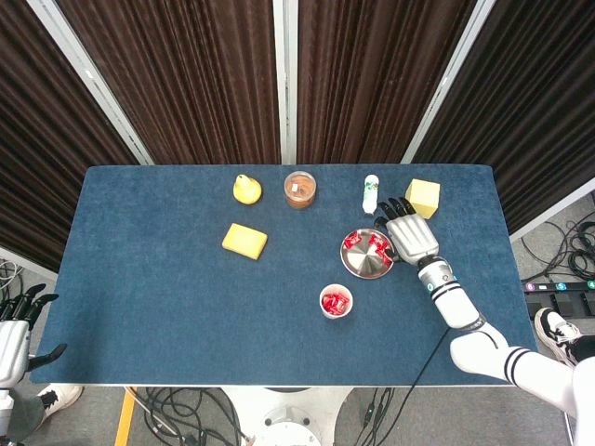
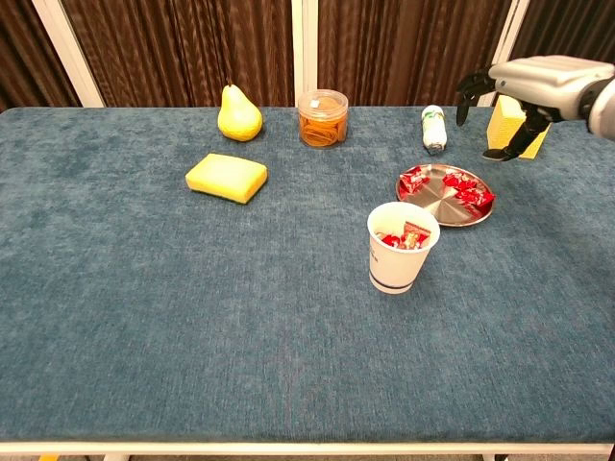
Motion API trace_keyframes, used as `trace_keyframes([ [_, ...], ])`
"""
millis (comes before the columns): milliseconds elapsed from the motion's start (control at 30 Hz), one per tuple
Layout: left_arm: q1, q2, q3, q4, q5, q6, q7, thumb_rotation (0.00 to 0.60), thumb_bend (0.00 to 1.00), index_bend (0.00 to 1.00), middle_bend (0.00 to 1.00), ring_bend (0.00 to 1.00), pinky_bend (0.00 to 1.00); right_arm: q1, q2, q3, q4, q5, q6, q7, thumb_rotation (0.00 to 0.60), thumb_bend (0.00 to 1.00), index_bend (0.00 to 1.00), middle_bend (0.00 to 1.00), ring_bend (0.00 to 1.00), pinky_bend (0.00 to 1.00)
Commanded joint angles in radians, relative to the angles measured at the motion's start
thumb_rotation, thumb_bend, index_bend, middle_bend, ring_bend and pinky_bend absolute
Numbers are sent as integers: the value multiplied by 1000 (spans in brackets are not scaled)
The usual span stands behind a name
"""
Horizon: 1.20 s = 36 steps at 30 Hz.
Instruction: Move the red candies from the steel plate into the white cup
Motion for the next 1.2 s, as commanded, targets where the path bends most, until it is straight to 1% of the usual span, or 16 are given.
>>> trace_keyframes([
  [33, 0, 2, -1, -4, 0, 1, 3, 600, 90, 306, 236, 215, 219, 55, -83, 19, 112, 31, -69, -39, 600, 221, 328, 78, 0, 0],
  [167, 2, 4, -2, -10, -9, -1, 7, 600, 89, 306, 236, 215, 219, 104, -161, 17, 213, 45, -118, -86, 600, 223, 328, 80, 0, 0],
  [300, 4, 3, 0, -9, -12, -1, 7, 600, 90, 306, 236, 214, 219, 134, -224, 17, 287, 61, -147, -115, 600, 223, 328, 81, 0, 0],
  [500, 11, 5, 4, -4, -15, 1, 1, 600, 89, 306, 236, 215, 219, 146, -280, 18, 361, 75, -168, -121, 600, 234, 329, 81, 0, 0],
  [800, 9, 4, 2, 0, -14, 0, -1, 600, 90, 306, 236, 215, 219, 133, -291, 8, 379, 52, -171, -87, 600, 248, 343, 84, 0, 0],
  [1200, 14, 2, 4, 5, -15, 1, -4, 600, 90, 306, 236, 215, 219, 130, -297, -2, 386, 31, -182, -82, 600, 250, 353, 89, 0, 0],
])
